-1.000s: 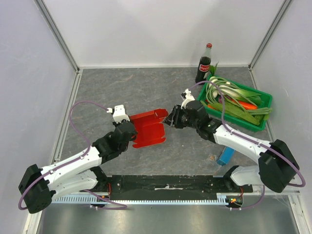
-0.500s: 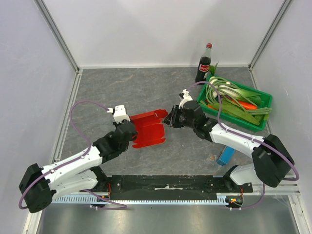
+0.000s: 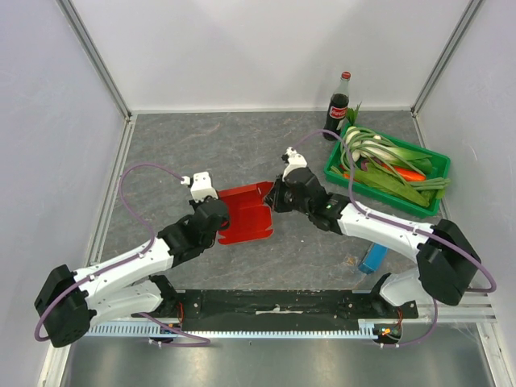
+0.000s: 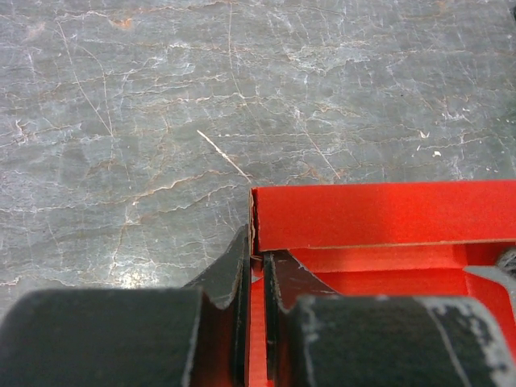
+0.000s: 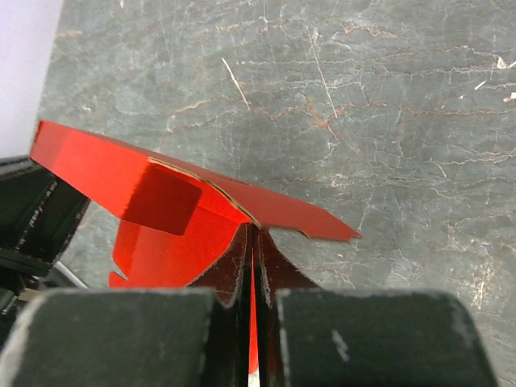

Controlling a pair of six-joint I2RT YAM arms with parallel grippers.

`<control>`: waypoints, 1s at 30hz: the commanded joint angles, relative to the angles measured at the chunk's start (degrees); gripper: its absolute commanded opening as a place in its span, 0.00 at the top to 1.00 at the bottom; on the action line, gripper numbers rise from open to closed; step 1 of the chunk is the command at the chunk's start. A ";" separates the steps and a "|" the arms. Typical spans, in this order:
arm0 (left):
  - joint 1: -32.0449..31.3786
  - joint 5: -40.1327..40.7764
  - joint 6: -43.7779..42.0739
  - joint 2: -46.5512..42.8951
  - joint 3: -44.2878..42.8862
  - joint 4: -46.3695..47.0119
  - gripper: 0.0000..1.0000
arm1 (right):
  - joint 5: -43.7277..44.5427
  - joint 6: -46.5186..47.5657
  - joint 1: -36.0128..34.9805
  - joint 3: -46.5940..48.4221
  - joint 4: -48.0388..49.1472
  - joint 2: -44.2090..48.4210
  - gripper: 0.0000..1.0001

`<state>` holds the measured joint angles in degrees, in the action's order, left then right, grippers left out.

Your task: Fold the paper box

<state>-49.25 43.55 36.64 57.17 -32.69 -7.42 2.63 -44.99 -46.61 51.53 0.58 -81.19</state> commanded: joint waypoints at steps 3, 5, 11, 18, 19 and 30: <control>-0.31 -0.48 2.38 0.93 -3.35 1.09 0.98 | 10.19 7.28 -7.07 5.86 -3.65 -3.53 0.99; -0.23 -0.83 2.73 1.10 -3.61 0.92 0.98 | 14.84 10.08 -9.71 8.49 -4.97 -5.90 1.00; -0.23 -1.01 3.43 1.11 -3.61 -0.31 0.98 | 23.38 13.44 -13.15 12.19 -7.70 -10.48 0.93; -0.23 -0.05 3.43 1.10 -2.73 -0.49 0.98 | 22.68 15.54 -13.24 11.05 -7.70 -8.91 0.84; -0.23 0.04 3.26 1.19 -2.47 -0.58 0.98 | 22.50 16.07 -13.24 10.88 -8.22 -7.16 0.80; -0.14 -3.12 -3.68 -0.21 0.25 4.78 0.98 | -4.58 38.73 -3.05 15.15 -31.66 7.27 0.39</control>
<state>-49.25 41.74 36.18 58.41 -33.17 -8.08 3.92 -18.26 -50.61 61.04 -16.95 -76.82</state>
